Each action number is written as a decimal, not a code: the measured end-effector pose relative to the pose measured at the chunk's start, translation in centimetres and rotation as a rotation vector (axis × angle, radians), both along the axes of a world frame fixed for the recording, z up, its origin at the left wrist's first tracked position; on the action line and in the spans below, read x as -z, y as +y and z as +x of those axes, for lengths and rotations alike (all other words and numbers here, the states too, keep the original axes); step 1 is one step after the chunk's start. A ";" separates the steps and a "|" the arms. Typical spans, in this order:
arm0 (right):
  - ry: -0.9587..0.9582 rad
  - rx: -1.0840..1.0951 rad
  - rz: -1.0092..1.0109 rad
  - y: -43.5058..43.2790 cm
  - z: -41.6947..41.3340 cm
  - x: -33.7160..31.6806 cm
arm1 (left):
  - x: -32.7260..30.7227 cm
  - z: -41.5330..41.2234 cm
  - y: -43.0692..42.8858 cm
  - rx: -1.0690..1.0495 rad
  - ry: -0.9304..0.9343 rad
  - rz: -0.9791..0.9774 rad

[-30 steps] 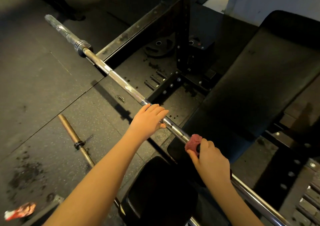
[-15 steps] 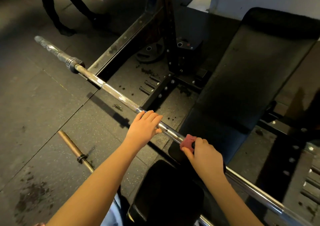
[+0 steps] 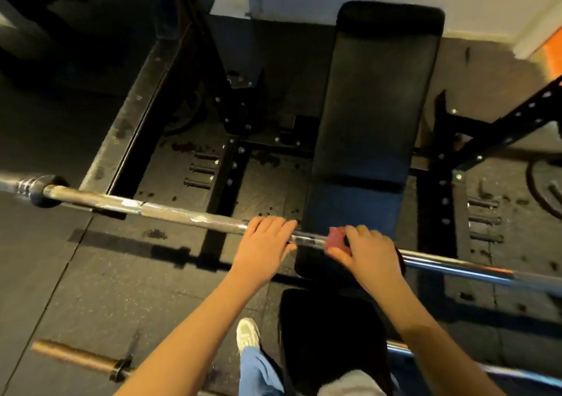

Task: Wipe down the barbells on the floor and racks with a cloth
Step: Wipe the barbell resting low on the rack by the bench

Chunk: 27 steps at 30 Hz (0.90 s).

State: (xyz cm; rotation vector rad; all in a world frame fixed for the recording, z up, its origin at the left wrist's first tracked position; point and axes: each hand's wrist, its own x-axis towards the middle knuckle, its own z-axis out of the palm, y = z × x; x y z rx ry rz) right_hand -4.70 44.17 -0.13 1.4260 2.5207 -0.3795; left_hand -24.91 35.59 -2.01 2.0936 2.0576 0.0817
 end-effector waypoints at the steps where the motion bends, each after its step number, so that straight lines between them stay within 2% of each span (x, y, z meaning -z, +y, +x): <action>1: -0.014 -0.001 -0.006 -0.5 -1.5 0.0 | 0.1 -0.4 0.1 0.028 -0.015 -0.027; 5: 0.146 0.085 0.002 -1.9 -0.9 -0.1 | -0.1 -2.3 0.8 0.140 -0.015 -0.090; 8: 0.196 0.315 0.095 -2.7 1.5 0.3 | -0.3 -2.4 0.8 0.135 -0.024 -0.070; 11: 0.193 0.477 0.146 -3.5 -2.7 0.5 | -0.7 -2.2 0.9 0.121 -0.053 -0.070; 14: 0.220 0.368 0.109 -5.2 -6.6 1.2 | -0.6 -2.3 0.8 0.125 -0.058 -0.061; 17: 0.268 0.325 0.077 -4.6 -5.3 1.1 | -0.3 -2.4 0.7 0.123 -0.081 -0.051; 20: 0.253 0.490 0.180 -3.2 -2.7 0.8 | -0.1 -2.5 0.7 0.126 -0.089 -0.042; 23: 0.274 0.635 0.238 -4.0 -4.3 0.7 | -0.1 -2.4 0.6 0.113 -0.094 -0.026; 27: 0.364 0.416 0.125 -5.3 -7.7 1.1 | 0.1 -2.3 0.4 0.115 -0.067 -0.018</action>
